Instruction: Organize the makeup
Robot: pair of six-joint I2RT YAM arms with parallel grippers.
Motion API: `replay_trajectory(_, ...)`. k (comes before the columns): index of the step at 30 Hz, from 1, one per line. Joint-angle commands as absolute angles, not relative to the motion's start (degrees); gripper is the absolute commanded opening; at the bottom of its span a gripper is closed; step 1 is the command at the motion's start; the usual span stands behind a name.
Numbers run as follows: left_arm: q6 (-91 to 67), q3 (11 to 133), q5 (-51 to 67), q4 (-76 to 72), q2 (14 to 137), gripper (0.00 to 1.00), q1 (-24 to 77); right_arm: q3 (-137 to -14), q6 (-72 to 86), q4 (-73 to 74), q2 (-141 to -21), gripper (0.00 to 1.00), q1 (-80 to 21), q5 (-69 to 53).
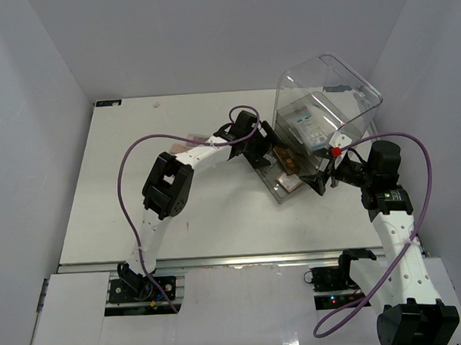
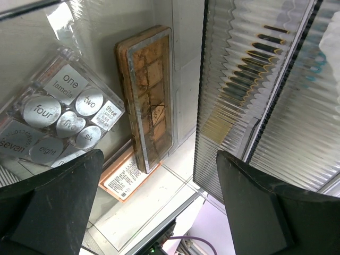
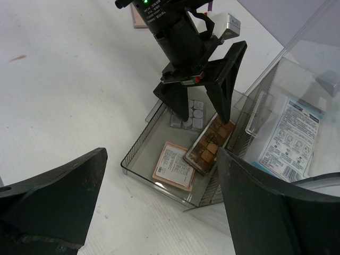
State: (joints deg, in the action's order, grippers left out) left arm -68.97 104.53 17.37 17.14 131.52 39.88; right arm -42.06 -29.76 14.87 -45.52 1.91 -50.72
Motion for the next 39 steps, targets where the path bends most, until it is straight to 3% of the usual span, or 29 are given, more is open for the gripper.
replay_trajectory(1,-68.73,106.20,17.38,16.54,127.39,0.98,39.91,-41.66,-30.41,13.27,-45.78,0.90,2.20,-50.64)
replay_trajectory(10,-55.85,102.29,12.37,16.40,115.93,0.98,38.91,-41.56,-30.68,13.36,-45.89,0.90,2.20,-50.93)
replay_trajectory(14,-47.10,90.66,10.00,15.06,107.96,0.98,34.99,-41.48,-30.85,13.36,-45.92,0.90,2.20,-51.37)
replay_trajectory(22,-54.99,65.10,25.49,3.85,98.39,0.98,9.46,-41.41,-30.84,13.46,-46.64,0.90,2.20,-52.22)
replay_trajectory(29,-52.36,75.92,23.11,15.39,106.99,0.98,5.01,-41.49,-30.85,13.54,-47.72,0.90,2.20,-51.86)
replay_trajectory(39,-49.00,100.27,4.48,43.40,121.17,0.98,5.01,-41.57,-30.85,13.45,-47.75,0.90,2.20,-51.57)
